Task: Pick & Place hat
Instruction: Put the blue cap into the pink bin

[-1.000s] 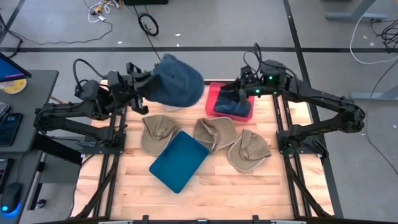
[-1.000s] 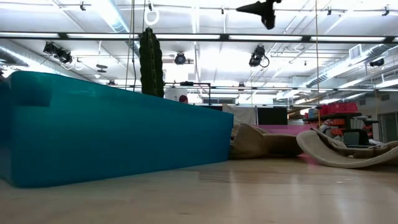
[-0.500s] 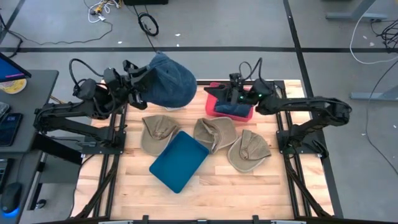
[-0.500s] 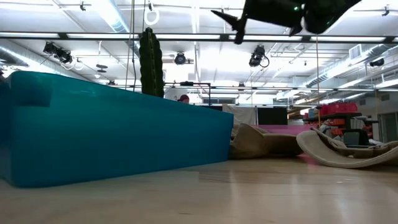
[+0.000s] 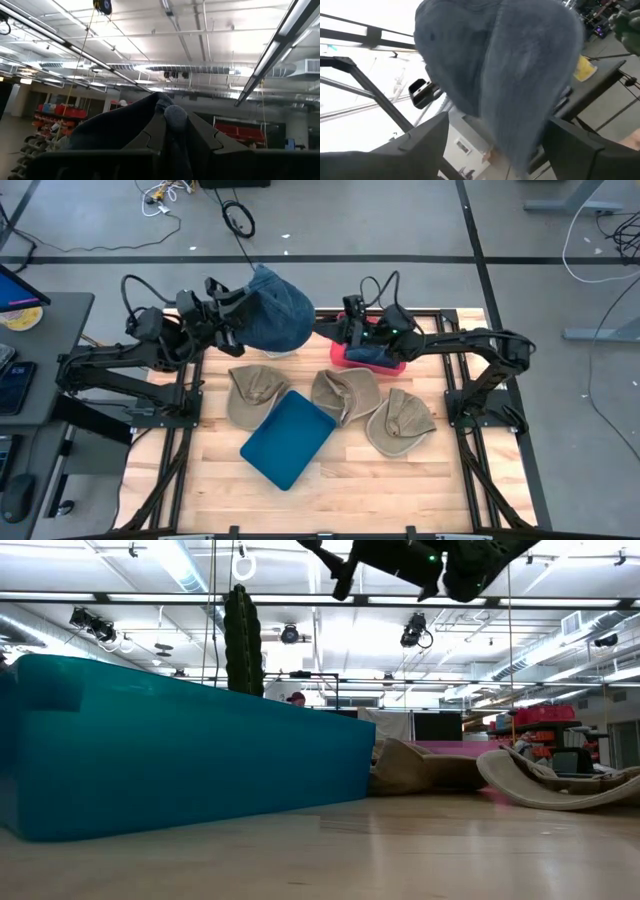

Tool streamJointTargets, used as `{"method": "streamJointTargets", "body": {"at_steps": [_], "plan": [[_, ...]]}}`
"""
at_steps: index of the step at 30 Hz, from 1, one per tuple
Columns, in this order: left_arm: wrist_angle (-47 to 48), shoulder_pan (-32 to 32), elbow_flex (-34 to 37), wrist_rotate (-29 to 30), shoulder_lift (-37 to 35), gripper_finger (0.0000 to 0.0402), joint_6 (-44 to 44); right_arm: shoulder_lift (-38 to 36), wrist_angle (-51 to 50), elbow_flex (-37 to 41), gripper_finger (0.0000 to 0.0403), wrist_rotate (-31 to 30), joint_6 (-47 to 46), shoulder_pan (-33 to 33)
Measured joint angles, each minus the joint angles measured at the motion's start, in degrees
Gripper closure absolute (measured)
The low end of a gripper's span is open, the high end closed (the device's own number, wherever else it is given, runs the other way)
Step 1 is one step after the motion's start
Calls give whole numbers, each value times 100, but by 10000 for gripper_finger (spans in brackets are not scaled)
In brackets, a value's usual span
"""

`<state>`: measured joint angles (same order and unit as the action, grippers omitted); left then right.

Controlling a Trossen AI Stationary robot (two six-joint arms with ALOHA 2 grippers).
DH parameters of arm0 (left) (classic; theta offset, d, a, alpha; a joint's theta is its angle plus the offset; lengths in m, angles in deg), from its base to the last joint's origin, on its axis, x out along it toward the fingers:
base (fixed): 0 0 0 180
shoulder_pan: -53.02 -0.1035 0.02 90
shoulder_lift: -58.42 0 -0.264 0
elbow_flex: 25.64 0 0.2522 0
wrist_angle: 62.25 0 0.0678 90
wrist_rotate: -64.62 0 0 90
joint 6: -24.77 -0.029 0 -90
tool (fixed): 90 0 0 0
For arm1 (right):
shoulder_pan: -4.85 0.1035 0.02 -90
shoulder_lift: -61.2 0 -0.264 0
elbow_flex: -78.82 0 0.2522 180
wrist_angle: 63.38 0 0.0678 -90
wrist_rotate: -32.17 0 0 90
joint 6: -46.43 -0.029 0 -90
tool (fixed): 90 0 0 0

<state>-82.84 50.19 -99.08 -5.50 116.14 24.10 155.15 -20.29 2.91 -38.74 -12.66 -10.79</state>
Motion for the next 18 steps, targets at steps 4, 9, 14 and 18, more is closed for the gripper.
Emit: {"method": "streamJointTargets", "body": {"at_steps": [4,9,14,18], "plan": [[-13,0,2,0,36,354,-3,94,-136,-242,115,10,44,-2],[-11,0,2,1,64,354,-195,96,-173,-300,157,106,87,11],[-13,0,2,2,57,354,-419,96,-167,-300,248,151,-21,45],[-14,0,2,4,57,354,-568,96,-141,-300,345,157,-8,68]]}}
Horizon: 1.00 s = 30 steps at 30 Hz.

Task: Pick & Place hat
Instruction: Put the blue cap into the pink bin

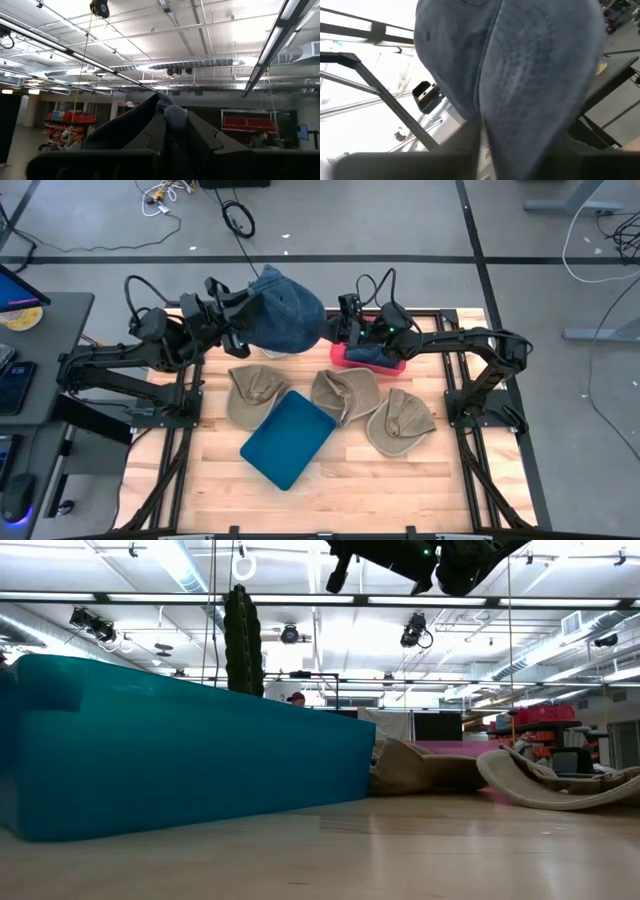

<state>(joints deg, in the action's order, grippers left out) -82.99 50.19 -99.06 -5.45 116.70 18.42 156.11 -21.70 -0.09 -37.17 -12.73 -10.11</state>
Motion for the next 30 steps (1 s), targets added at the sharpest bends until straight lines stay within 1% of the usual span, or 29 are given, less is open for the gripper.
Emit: {"method": "streamJointTargets", "body": {"at_steps": [1,2,5,6,7,9,12,15,18,21,25,30], "plan": [[8,0,0,1,0,354,-42,0,31,0,370,-2,2,0],[33,0,0,11,0,354,-66,0,60,-1,384,19,6,0],[180,0,0,11,0,354,-69,0,59,-4,388,59,-54,-4],[220,0,0,9,0,350,-79,-1,59,-4,390,112,-100,-20],[258,0,0,7,0,337,-79,-9,60,-4,393,183,-151,-44],[299,0,0,2,-2,293,-91,-43,47,-4,395,317,-266,-114],[393,0,0,-3,-51,216,-106,-211,-66,-2,396,493,-340,-265],[643,15,0,-2,-193,149,-310,-509,-508,-4,396,727,-315,-466],[920,15,2,-1,-373,101,-335,-888,-1278,-2,396,996,-128,-685],[1244,20,2,102,-579,73,-333,-1347,-2185,-2,396,1184,185,-933],[1727,20,4,330,-810,65,-183,-1984,-3450,-3,396,1291,665,-1289],[2066,19,5,422,-938,71,120,-2805,-5890,-4,396,1297,1494,-1993]]}}
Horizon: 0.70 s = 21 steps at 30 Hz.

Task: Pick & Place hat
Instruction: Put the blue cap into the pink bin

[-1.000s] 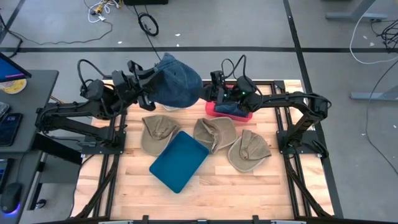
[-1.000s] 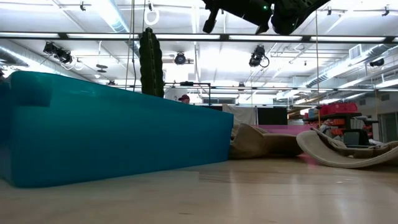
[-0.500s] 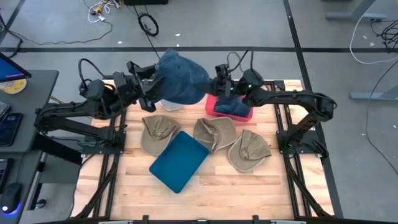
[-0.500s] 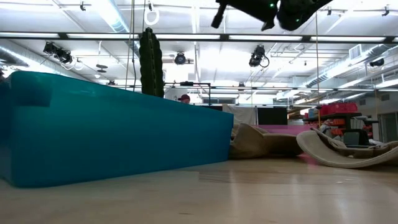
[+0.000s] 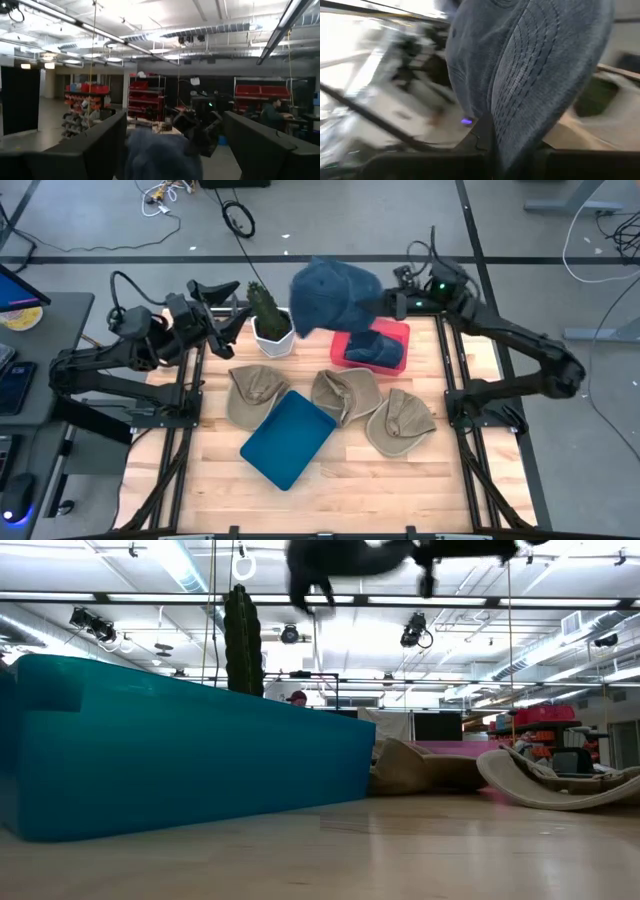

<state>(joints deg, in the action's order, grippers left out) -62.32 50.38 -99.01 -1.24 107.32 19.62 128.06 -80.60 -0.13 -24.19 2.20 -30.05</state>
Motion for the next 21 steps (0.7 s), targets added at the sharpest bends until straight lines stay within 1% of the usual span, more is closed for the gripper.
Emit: {"method": "streamJointTargets", "body": {"at_steps": [2,4,7,9,12,17,21], "plan": [[48,-2,0,0,14,71,31,-208,-1000,2,396,-231,411,-256],[99,-3,2,0,18,71,39,-320,-1762,0,396,-462,759,-482],[116,-4,0,2,78,71,43,-334,-2497,2,396,-873,1168,-754],[159,-4,1,0,104,71,45,-272,-2667,2,396,-1132,1339,-875],[160,-4,2,0,156,71,47,-113,-2723,2,396,-1269,1579,-1018],[212,-2,2,0,182,71,234,236,-3307,24,396,-1195,1727,-1160],[317,-2,2,-2,208,71,347,371,-3182,364,396,-1057,1467,-1202]]}}
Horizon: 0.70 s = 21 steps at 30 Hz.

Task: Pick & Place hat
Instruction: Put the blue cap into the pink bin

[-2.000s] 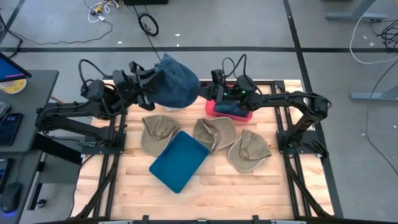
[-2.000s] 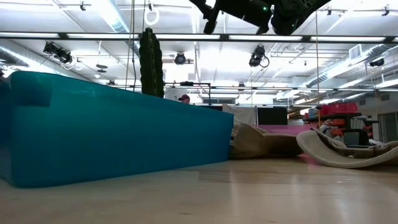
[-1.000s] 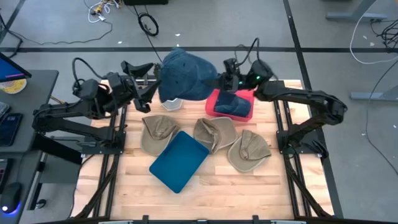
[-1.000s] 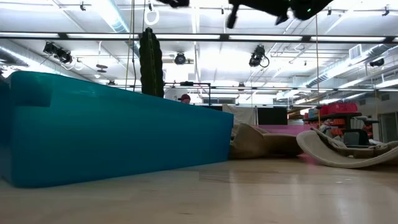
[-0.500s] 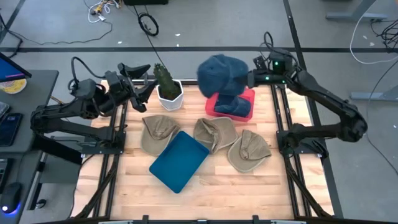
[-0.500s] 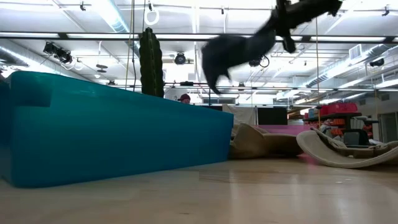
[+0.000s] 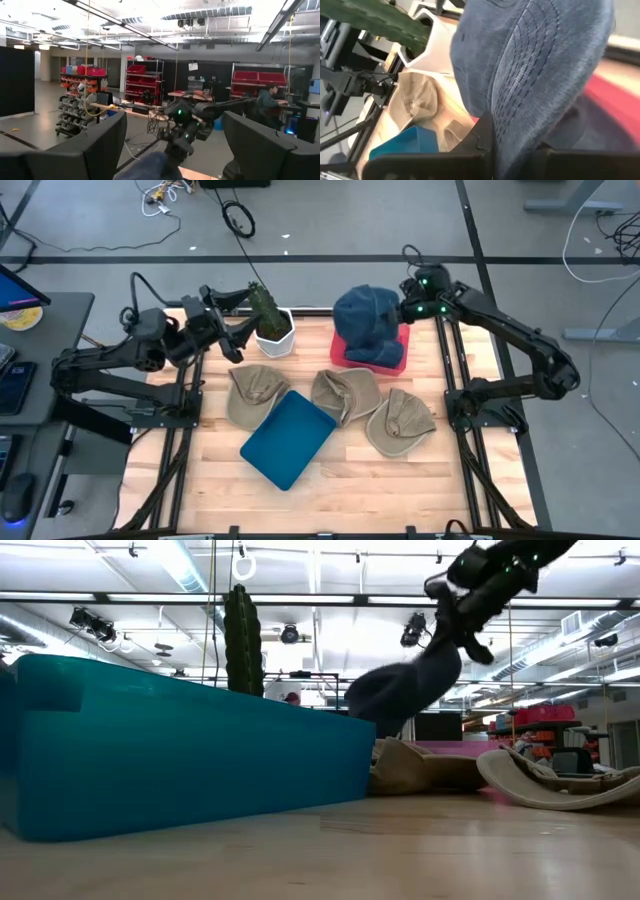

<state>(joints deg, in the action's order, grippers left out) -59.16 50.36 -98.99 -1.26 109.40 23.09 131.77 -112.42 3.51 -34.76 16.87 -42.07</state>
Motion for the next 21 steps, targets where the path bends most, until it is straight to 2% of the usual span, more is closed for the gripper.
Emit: {"method": "streamJointTargets", "body": {"at_steps": [3,13,17,21], "plan": [[-3,0,0,0,0,71,90,29,371,463,396,140,-339,-33],[29,-2,0,0,39,71,152,23,2744,2059,396,1221,-2099,-86],[34,0,0,0,42,71,152,16,3053,2368,396,1389,-2357,-220],[36,-2,0,0,39,71,153,16,3053,2540,397,1395,-2198,-391]]}}
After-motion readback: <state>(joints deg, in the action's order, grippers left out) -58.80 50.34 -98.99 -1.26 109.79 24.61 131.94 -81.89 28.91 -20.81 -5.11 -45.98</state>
